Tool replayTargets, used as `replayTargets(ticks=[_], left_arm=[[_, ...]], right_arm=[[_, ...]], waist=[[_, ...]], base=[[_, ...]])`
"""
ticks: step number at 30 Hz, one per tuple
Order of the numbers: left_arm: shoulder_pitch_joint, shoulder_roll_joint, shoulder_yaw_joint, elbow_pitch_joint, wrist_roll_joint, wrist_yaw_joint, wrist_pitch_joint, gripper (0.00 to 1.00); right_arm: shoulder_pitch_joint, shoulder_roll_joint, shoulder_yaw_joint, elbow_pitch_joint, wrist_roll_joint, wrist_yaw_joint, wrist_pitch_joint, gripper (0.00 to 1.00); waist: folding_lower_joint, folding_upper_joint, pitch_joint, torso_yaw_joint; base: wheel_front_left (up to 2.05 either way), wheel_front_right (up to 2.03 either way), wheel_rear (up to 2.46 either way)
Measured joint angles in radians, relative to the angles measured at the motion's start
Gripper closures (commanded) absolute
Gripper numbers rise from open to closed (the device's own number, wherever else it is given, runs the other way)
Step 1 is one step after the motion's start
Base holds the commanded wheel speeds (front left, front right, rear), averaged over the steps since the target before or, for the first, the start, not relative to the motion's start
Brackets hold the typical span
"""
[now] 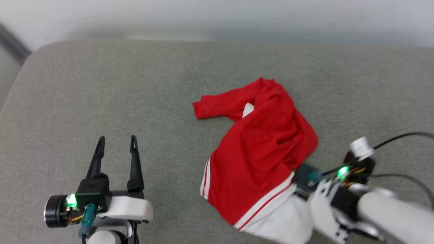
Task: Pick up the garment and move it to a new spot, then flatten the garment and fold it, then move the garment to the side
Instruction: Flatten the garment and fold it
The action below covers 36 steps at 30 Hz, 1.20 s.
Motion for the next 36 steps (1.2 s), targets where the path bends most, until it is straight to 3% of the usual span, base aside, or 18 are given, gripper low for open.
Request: replayTargets(ticks=[7, 12, 16, 20, 23, 24, 25, 32, 36], left_arm=[[0.046, -0.011, 0.018, 0.004, 0.011, -0.015, 0.000, 0.00], [0.054, -0.016, 0.022, 0.006, 0.020, -0.027, 0.000, 0.00], [0.054, -0.017, 0.021, 0.010, 0.021, -0.035, 0.000, 0.00], [0.049, -0.019, 0.021, 0.023, 0.029, -0.049, 0.000, 0.00], [0.047, -0.020, 0.022, 0.033, 0.030, -0.052, 0.000, 0.00], [0.047, -0.020, 0.025, 0.037, 0.030, -0.053, 0.000, 0.00], [0.047, -0.019, 0.028, 0.040, 0.031, -0.053, 0.000, 0.00], [-0.004, 0.023, 0.057, 0.021, 0.027, -0.100, 0.000, 0.00], [-0.111, 0.086, 0.068, 0.031, 0.032, -0.151, 0.000, 0.00]], right_arm=[[0.088, -0.175, -0.219, -0.050, 0.024, 0.000, -0.004, 1.00], [0.216, -0.245, -0.352, 0.042, 0.081, 0.000, 0.026, 1.00], [0.277, -0.240, -0.402, 0.158, 0.105, 0.000, 0.029, 1.00], [0.315, -0.172, -0.441, 0.313, 0.116, 0.000, 0.011, 1.00], [0.315, -0.147, -0.460, 0.343, 0.124, 0.000, -0.032, 1.00], [0.316, -0.132, -0.470, 0.354, 0.125, 0.000, -0.058, 0.54], [0.316, -0.122, -0.481, 0.361, 0.126, 0.000, -0.084, 0.00], [0.309, -0.104, -0.604, 0.302, 0.066, 0.000, -0.312, 0.00], [0.314, -0.063, -0.771, 0.190, -0.034, 0.000, -0.447, 0.00]], waist=[[-0.0001, 0.0000, -0.072, -0.033], [-0.0002, 0.0000, -0.083, -0.050], [-0.0001, 0.0000, -0.072, -0.046], [-0.0001, 0.0000, -0.056, -0.034], [-0.0001, 0.0000, -0.060, -0.033], [-0.0001, 0.0000, -0.065, -0.034], [-0.0001, 0.0000, -0.070, -0.036], [-0.0002, 0.0000, -0.126, -0.059], [-0.0002, 0.0001, -0.145, -0.087]], base=[[0.00, 0.00, 0.00], [0.00, 0.00, 0.00], [0.00, 0.00, 0.00], [0.00, 0.00, 0.00], [0.00, 0.00, 0.00], [0.00, 0.00, 0.00], [0.00, 0.00, 0.00], [0.00, 0.00, 0.00], [0.00, 0.00, 0.00]])
